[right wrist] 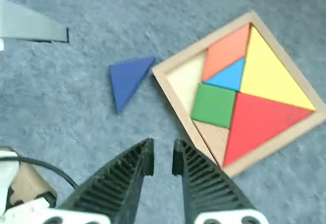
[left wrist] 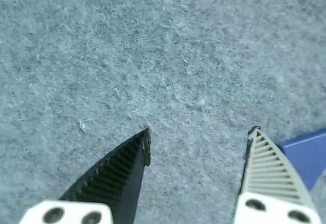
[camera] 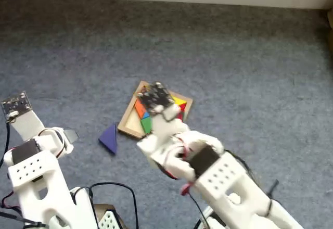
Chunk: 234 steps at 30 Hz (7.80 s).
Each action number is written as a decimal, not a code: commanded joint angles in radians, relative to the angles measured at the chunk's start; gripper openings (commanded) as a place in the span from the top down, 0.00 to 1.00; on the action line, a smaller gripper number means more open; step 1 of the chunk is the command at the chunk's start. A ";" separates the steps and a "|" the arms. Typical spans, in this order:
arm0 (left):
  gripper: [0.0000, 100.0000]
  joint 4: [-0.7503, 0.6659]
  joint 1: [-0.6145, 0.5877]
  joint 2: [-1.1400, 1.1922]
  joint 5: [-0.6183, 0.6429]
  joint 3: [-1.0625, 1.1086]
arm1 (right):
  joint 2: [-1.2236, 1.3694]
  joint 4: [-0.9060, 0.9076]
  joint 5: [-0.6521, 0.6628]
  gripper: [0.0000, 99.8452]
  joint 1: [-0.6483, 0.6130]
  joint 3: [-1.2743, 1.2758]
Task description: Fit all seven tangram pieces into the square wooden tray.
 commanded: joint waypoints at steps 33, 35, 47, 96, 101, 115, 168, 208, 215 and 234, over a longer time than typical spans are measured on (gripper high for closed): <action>0.70 -0.040 -0.174 -0.021 0.078 -0.025 | 1.366 0.367 -0.631 0.78 -0.179 -1.379; 0.70 -0.040 -0.176 -0.021 0.078 -0.025 | 1.411 0.369 -0.631 0.78 -0.179 -1.420; 0.70 -0.040 -0.176 -0.021 0.077 -0.024 | 1.558 0.404 -0.631 0.78 -0.171 -1.503; 0.70 -0.040 -0.176 -0.021 0.078 -0.024 | 1.570 0.728 -0.509 0.78 -0.243 -1.503; 0.70 -0.040 -0.176 -0.021 0.078 -0.025 | 1.570 0.743 -0.509 0.78 -0.257 -1.503; 0.70 -0.040 -0.176 -0.021 0.078 -0.025 | 1.569 0.780 -0.456 0.69 -0.277 -1.497; 0.70 -0.040 -0.176 -0.021 0.075 -0.024 | 1.580 0.814 -0.301 0.88 -0.216 -1.741; 0.70 -0.040 -0.176 -0.021 0.075 -0.024 | 1.719 0.653 -0.588 0.85 -0.159 -1.779; 0.70 -0.040 -0.176 -0.021 0.075 -0.024 | 1.715 0.694 -0.439 0.99 -0.163 -1.797; 0.70 -0.040 -0.176 -0.021 0.074 -0.024 | 1.716 0.819 -0.239 0.99 -0.070 -2.109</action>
